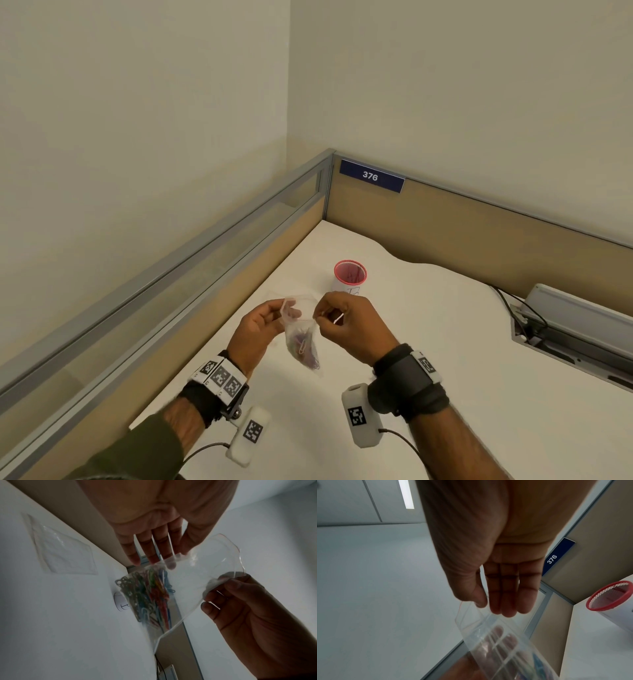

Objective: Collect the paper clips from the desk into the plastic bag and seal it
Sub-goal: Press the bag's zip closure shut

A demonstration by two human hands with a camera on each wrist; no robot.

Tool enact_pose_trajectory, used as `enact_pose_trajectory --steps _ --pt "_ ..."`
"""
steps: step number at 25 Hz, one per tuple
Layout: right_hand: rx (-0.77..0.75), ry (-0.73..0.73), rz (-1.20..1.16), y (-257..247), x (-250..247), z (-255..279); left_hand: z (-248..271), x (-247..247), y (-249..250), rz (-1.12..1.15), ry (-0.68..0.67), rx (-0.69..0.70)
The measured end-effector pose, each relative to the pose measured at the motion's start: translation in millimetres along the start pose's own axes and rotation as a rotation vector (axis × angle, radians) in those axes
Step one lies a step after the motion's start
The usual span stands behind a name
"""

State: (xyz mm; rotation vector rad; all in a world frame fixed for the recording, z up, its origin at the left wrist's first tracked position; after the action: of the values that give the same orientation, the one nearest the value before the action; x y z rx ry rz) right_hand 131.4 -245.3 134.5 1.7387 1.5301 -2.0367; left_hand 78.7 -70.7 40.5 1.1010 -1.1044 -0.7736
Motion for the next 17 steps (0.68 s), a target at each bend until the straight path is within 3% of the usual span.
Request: enact_pose_trajectory --steps 9,14,17 --pt "0.061 -0.003 0.075 17.8 -2.5 8.7 -8.0 4.0 1.5 -0.104 0.038 0.068" --pt "0.037 -0.084 0.093 20.8 8.6 12.4 -10.2 10.6 5.1 -0.220 0.072 0.109" --pt "0.023 0.036 0.061 19.7 11.0 7.5 -11.7 8.1 5.4 -0.184 0.104 0.129"
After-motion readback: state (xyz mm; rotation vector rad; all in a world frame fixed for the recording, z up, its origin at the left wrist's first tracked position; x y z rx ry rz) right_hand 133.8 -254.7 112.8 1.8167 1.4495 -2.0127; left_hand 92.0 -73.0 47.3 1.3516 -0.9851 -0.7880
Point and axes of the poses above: each hand's wrist, its own z-axis away from the middle knuckle, its own x-axis out of the palm, y = z × x, the point moved 4 cm from there along -z, towards the middle knuckle, and after that the axes turned 7 degrees about z, right-handed, at the moved point
